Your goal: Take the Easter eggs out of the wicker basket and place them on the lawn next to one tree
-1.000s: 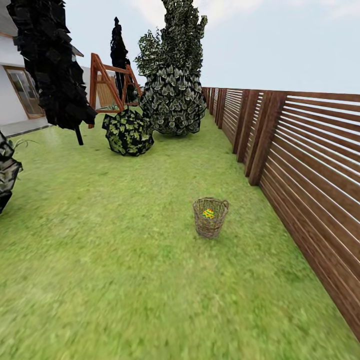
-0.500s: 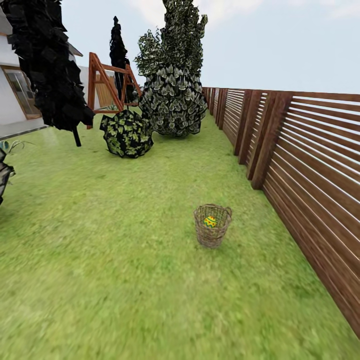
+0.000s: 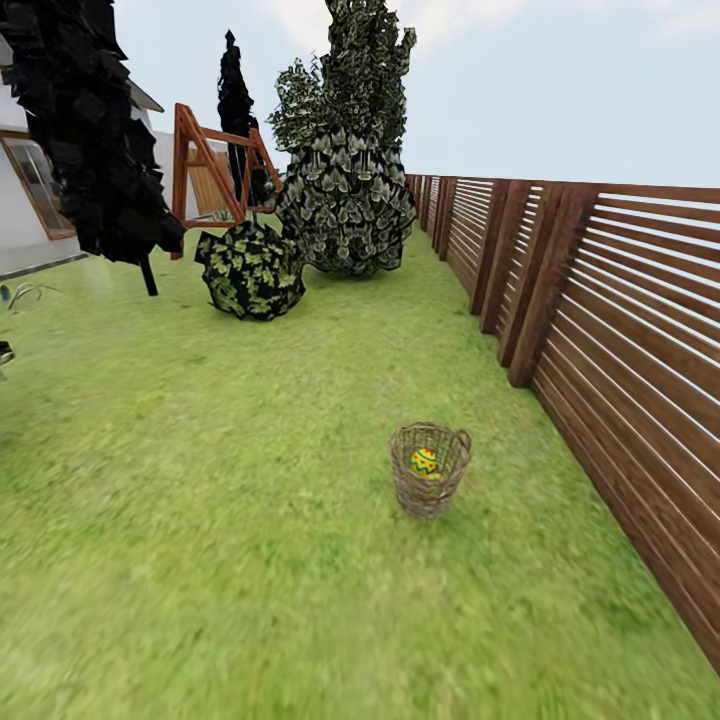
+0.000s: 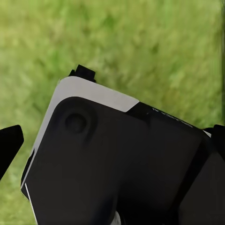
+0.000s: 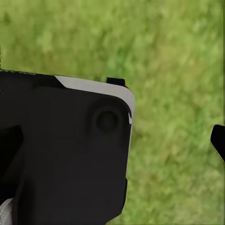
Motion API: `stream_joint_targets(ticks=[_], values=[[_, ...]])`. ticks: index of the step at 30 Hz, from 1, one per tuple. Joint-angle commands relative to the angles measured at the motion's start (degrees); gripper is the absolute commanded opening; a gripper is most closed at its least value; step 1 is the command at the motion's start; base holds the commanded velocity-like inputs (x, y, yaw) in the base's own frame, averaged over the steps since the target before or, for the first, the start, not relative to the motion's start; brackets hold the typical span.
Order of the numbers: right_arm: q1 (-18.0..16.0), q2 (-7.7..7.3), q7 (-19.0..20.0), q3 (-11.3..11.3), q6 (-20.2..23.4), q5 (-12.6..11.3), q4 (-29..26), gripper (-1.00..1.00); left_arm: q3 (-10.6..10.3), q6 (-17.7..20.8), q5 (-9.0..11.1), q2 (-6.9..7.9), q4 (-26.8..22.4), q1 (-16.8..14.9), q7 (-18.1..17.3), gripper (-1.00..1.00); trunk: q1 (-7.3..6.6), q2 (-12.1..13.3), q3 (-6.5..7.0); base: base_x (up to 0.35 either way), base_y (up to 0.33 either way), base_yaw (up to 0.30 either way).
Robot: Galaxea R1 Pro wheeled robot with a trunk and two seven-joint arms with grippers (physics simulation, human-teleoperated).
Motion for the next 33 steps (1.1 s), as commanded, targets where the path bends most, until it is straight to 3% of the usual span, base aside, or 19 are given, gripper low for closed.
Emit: stream_joint_targets(ticks=[1,22,33], values=[[-0.01,0.02,-0.01,0.0,0.0,0.0,0.0,1.0,0.0,0.0,0.0,0.0,0.0,0.0,0.0,1.0,0.0,0.0,0.0,0.333,0.0,0.0],[-0.02,-0.09,-0.01,-0.08,-0.08,-0.1,-0.01,1.0,0.0,0.0,0.0,-0.09,0.0,0.0,0.0,1.0,0.0,0.0,0.0,0.333,0.0,-0.001],[0.0,0.0,-0.01,-0.09,-0.06,-0.12,-0.02,1.0,0.0,0.0,0.0,-0.09,0.0,0.0,0.0,1.0,0.0,0.0,0.0,0.333,0.0,-0.209]])
